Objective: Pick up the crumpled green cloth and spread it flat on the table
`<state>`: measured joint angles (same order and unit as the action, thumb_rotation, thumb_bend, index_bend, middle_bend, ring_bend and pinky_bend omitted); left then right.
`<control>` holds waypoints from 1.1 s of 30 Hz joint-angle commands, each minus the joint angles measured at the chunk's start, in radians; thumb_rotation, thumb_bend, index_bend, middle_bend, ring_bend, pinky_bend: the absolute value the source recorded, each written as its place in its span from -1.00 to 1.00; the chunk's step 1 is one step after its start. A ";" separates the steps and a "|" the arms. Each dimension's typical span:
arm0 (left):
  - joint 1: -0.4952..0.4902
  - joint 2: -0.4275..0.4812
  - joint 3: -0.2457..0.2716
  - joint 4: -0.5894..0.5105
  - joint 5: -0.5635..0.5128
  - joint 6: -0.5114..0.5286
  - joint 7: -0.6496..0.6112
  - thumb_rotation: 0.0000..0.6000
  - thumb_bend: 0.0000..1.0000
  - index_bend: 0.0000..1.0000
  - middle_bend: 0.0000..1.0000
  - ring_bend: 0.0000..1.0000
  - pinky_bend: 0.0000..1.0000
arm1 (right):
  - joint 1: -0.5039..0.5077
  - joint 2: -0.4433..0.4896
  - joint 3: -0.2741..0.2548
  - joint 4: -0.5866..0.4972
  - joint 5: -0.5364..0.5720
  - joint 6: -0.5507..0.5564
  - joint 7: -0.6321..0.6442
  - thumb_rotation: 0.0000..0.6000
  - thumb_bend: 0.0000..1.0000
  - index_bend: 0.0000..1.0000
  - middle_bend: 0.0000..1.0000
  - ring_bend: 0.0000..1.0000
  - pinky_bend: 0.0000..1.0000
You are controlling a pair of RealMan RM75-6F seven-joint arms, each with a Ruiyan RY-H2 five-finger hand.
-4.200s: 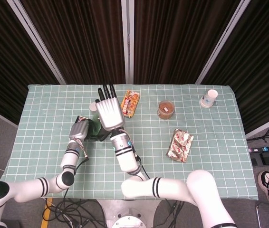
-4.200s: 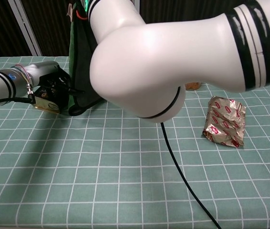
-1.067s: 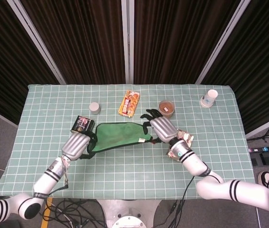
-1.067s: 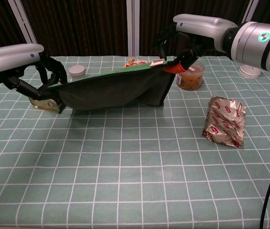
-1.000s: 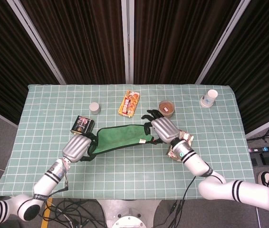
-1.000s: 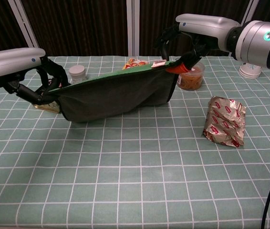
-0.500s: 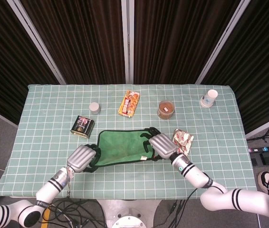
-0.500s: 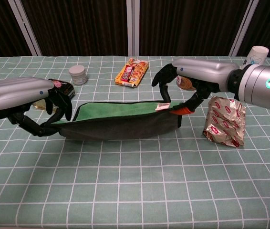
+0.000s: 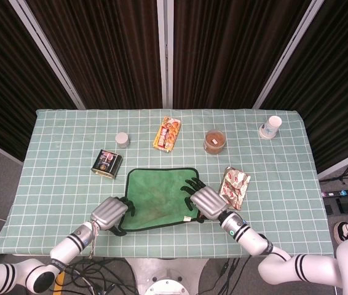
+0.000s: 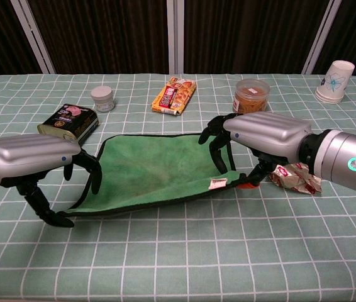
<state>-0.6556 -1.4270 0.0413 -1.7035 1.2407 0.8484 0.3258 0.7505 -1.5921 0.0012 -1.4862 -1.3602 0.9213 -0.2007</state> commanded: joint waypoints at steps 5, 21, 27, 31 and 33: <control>-0.014 0.038 -0.004 -0.052 -0.027 -0.013 0.012 0.46 -1.00 -0.44 -0.47 -0.63 -0.34 | -0.022 -0.007 -0.028 -0.003 -0.032 0.009 -0.036 1.00 -0.02 0.34 -0.73 -1.00 -1.00; -0.016 0.070 -0.014 -0.078 -0.025 0.016 0.015 0.41 -1.00 -0.46 -0.48 -0.63 -0.35 | -0.076 0.044 -0.096 -0.095 -0.042 0.009 -0.209 0.42 -1.00 -0.98 -1.00 -1.00 -1.00; 0.015 0.079 -0.047 -0.066 -0.050 0.084 -0.033 0.66 -1.00 -0.46 -0.48 -0.63 -0.35 | -0.113 0.130 -0.074 -0.184 -0.063 0.089 -0.159 0.41 -1.00 -1.00 -1.00 -1.00 -1.00; 0.045 0.102 -0.089 -0.049 -0.093 0.136 -0.096 0.96 -1.00 -0.46 -0.48 -0.63 -0.35 | -0.142 0.188 -0.039 -0.214 -0.056 0.152 -0.126 0.55 -1.00 -0.98 -1.00 -1.00 -1.00; 0.054 0.110 -0.106 -0.038 -0.108 0.153 -0.119 1.00 -1.00 -0.46 -0.48 -0.63 -0.35 | -0.145 0.193 -0.027 -0.210 -0.039 0.150 -0.114 0.67 -1.00 -0.94 -1.00 -1.00 -1.00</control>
<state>-0.6136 -1.3274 -0.0483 -1.7530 1.1484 0.9872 0.2256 0.6145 -1.4081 -0.0371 -1.6923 -1.4119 1.0720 -0.3285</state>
